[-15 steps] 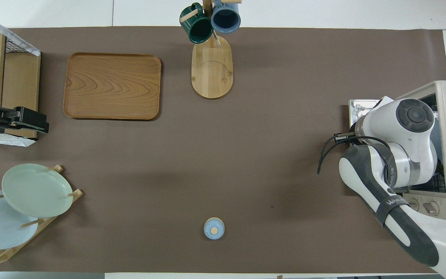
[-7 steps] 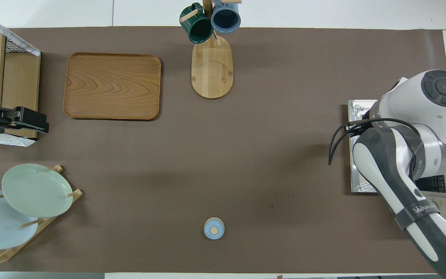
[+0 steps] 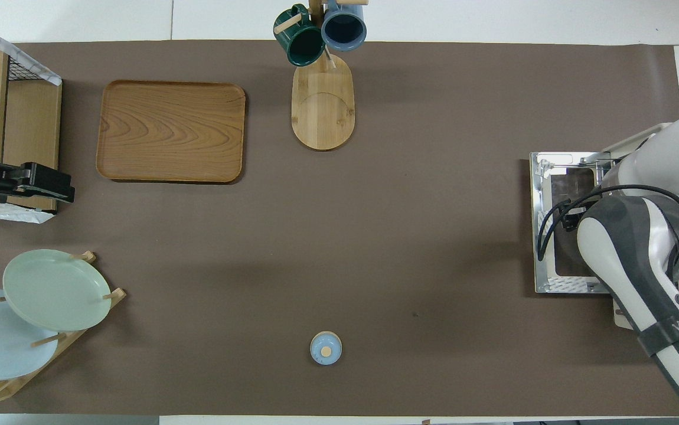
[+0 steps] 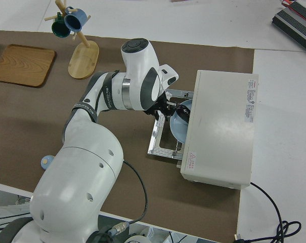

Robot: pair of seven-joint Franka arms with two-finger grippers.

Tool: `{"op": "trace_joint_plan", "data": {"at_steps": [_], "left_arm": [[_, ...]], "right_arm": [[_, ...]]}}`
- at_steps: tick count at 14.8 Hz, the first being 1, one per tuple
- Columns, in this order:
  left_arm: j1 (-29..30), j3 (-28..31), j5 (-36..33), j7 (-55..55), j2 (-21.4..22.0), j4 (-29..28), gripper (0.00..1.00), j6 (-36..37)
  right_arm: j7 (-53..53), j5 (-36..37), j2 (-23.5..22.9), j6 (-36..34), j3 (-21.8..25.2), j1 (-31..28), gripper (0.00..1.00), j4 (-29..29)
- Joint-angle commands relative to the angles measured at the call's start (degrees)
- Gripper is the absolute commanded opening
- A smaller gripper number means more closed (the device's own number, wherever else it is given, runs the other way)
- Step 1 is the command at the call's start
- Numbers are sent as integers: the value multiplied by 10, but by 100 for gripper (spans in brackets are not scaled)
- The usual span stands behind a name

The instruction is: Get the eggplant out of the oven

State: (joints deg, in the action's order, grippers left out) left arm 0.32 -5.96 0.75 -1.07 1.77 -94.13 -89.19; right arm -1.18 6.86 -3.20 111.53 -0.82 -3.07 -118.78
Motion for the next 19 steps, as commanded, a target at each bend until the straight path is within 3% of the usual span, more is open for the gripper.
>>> {"op": "trace_joint_plan", "data": {"at_steps": [1, 7, 9, 11, 13, 16, 19], "left_arm": [[6, -4, -8, 6, 2, 0, 100, 1], [6, -4, -8, 6, 2, 0, 100, 1], [6, -5, -8, 6, 2, 0, 100, 1], [6, -4, -8, 6, 2, 0, 100, 1], [6, -4, -8, 6, 2, 0, 100, 1], [6, -4, -8, 6, 2, 0, 100, 1], [6, -5, -8, 6, 2, 0, 100, 1]], "right_arm": [[-15, 15, 21, 32, -5, -4, 37, -36], [-85, 61, 28, 80, -5, -18, 36, -66], [-86, 61, 35, 98, -5, -22, 30, -82], [-87, 63, 35, 99, -5, -22, 0, -87], [-90, 104, 35, 89, -8, -9, 0, -82], [-67, 120, 28, 56, -11, 43, 0, -48], [48, 106, -5, -1, -13, 152, 0, 33]]}}
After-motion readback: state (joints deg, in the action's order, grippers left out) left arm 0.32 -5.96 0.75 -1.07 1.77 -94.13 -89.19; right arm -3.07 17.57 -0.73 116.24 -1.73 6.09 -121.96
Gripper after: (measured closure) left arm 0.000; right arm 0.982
